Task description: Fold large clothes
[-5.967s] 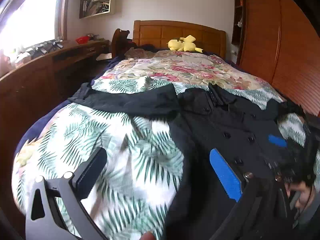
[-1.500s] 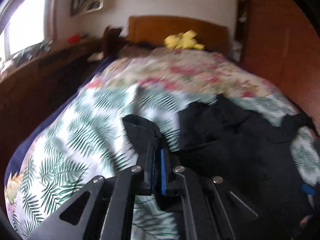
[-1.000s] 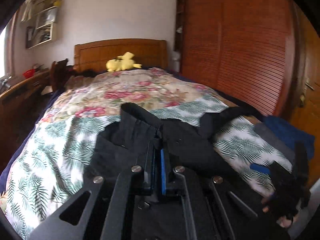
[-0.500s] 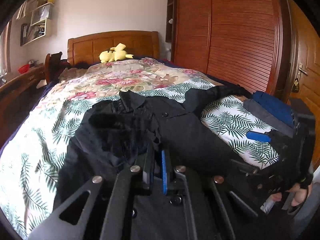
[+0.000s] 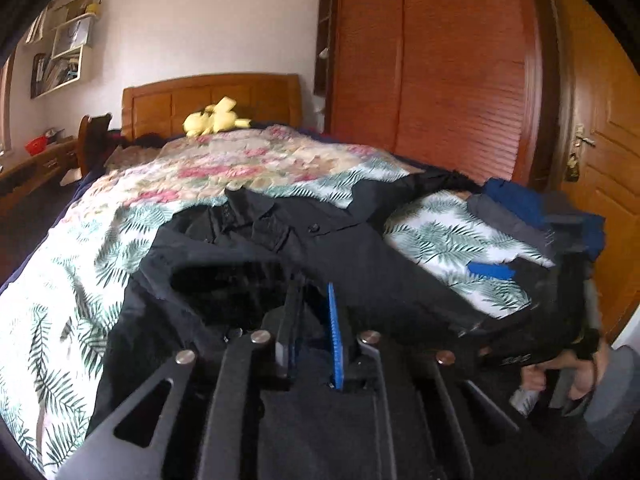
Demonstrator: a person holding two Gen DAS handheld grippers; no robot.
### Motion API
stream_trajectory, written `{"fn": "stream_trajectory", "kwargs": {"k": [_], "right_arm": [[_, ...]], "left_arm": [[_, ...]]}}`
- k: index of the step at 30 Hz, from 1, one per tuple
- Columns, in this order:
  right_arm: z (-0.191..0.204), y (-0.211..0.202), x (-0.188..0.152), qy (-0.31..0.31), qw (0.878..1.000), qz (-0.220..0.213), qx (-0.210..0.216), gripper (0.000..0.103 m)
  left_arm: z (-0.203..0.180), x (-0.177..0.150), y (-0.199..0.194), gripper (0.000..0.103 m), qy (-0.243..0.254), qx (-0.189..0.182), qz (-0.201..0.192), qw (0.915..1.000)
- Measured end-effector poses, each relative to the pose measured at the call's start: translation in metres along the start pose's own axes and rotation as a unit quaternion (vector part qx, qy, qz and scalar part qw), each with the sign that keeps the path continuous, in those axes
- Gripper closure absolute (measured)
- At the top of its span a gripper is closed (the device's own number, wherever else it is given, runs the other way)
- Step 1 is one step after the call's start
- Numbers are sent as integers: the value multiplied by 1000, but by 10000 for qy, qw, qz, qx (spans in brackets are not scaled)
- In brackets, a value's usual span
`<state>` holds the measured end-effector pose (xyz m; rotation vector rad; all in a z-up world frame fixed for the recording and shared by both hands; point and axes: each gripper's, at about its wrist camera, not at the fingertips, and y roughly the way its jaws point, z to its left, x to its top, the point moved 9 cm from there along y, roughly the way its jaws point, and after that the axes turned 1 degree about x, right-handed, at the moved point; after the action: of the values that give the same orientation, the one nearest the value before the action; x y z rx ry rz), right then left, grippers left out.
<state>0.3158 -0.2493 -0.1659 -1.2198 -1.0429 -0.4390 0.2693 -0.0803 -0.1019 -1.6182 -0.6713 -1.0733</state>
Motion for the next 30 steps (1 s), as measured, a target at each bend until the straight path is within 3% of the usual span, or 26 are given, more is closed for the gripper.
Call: {"fn": "stream_trajectory", "kwargs": {"k": [6, 13, 21, 30], "right_arm": [[3, 0, -12, 148, 9997, 197, 2, 0], [25, -9, -9, -98, 9994, 305, 128, 0], [93, -7, 12, -477, 9958, 234, 742, 1], [180, 30, -1, -946, 9814, 655, 1539, 18]], "left_arm": [[0, 12, -27, 85, 100, 39, -337, 9994], [35, 12, -45, 81, -90, 270, -370, 9989], [91, 4, -59, 80, -448, 756, -353, 9955], [127, -5, -73, 80, -661, 1004, -375, 9920]]}}
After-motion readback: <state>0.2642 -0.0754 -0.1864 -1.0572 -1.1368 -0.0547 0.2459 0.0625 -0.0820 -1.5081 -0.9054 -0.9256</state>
